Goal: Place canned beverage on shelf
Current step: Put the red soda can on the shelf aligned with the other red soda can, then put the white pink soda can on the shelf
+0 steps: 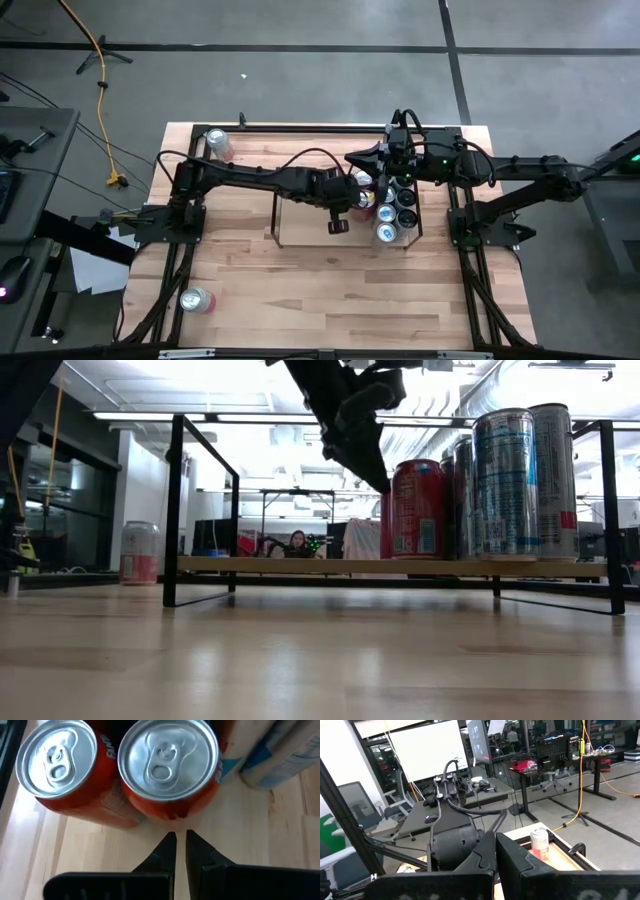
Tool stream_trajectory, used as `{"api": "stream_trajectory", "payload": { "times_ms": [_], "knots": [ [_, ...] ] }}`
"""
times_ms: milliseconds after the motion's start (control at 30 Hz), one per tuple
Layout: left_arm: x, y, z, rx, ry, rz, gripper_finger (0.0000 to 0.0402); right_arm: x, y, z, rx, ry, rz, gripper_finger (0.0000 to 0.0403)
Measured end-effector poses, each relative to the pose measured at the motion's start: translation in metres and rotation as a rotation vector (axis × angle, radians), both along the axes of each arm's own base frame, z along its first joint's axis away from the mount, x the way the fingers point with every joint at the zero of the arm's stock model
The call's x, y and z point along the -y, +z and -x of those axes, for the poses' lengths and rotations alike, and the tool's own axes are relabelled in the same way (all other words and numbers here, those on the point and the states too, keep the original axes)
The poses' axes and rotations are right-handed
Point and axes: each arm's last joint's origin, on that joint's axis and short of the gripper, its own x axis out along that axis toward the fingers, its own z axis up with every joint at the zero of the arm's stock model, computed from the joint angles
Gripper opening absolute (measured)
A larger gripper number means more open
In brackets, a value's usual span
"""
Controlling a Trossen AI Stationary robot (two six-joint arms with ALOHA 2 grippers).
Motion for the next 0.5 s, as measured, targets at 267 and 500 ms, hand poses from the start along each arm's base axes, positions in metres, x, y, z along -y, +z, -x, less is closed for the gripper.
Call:
{"api": "stream_trajectory", "payload": {
  "times_ms": [267,500],
  "knots": [
    [0.0,0.038,0.033,-0.056,-0.001,0.001,0.0,0.0,0.001,0.0,0.011,0.0,0.01,0.0],
    [-0.002,0.083,0.085,0.04,0.006,0.001,0.0,0.0,0.002,0.0,0.017,0.0,0.033,0.0]
  ]
}}
